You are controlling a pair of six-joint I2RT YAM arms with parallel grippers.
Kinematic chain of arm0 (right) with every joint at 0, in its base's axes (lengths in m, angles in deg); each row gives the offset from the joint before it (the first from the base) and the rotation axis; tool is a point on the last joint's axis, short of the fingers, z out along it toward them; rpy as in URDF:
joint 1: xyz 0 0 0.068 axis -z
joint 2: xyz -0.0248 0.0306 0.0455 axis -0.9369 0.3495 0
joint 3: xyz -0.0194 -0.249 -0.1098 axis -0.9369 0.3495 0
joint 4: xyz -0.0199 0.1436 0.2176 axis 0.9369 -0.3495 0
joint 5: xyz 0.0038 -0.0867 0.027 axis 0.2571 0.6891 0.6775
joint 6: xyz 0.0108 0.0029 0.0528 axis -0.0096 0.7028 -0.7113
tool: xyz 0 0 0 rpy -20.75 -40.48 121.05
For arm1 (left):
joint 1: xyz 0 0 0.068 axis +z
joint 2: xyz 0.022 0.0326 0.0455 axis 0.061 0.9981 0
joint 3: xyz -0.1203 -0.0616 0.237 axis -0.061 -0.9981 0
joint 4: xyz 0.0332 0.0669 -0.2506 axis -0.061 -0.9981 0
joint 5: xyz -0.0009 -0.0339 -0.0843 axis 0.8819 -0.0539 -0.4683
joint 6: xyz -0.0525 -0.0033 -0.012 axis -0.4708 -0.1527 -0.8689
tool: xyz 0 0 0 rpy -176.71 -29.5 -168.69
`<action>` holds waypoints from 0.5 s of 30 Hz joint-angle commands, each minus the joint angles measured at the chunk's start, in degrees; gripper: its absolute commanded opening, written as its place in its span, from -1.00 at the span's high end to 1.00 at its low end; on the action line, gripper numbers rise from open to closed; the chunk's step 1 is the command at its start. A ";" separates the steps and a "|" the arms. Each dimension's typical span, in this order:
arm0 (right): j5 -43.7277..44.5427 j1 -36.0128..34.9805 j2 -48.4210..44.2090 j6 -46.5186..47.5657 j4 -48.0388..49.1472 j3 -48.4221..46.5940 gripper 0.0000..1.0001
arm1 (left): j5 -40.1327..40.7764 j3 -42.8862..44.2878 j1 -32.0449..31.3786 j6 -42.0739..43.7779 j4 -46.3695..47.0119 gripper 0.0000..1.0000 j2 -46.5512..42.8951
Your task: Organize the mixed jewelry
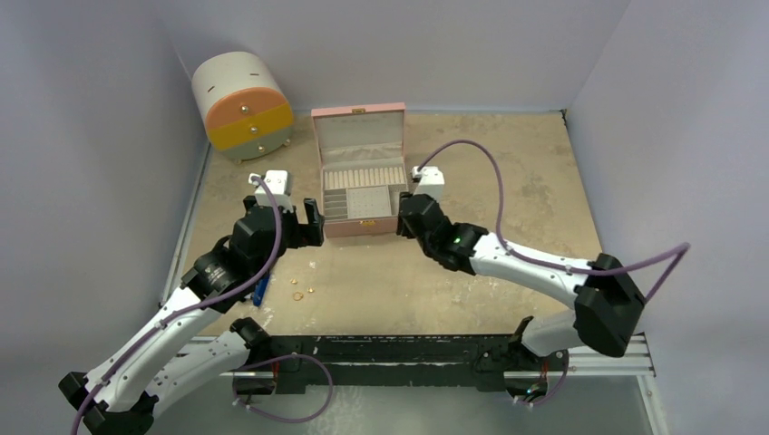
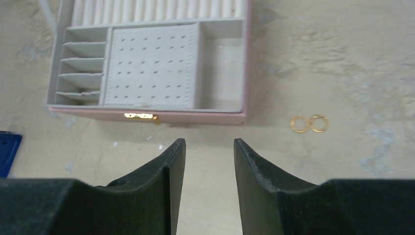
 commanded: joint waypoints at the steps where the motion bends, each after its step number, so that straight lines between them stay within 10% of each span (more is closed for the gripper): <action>1: -3.60 5.94 -6.29 4.21 -6.65 1.68 0.10 | 1.93 0.35 -0.23 0.17 1.60 -0.81 0.19; 15: -22.90 25.90 -3.44 8.68 -12.52 -0.02 0.13 | 4.51 0.43 -0.24 -0.16 0.93 -0.81 1.37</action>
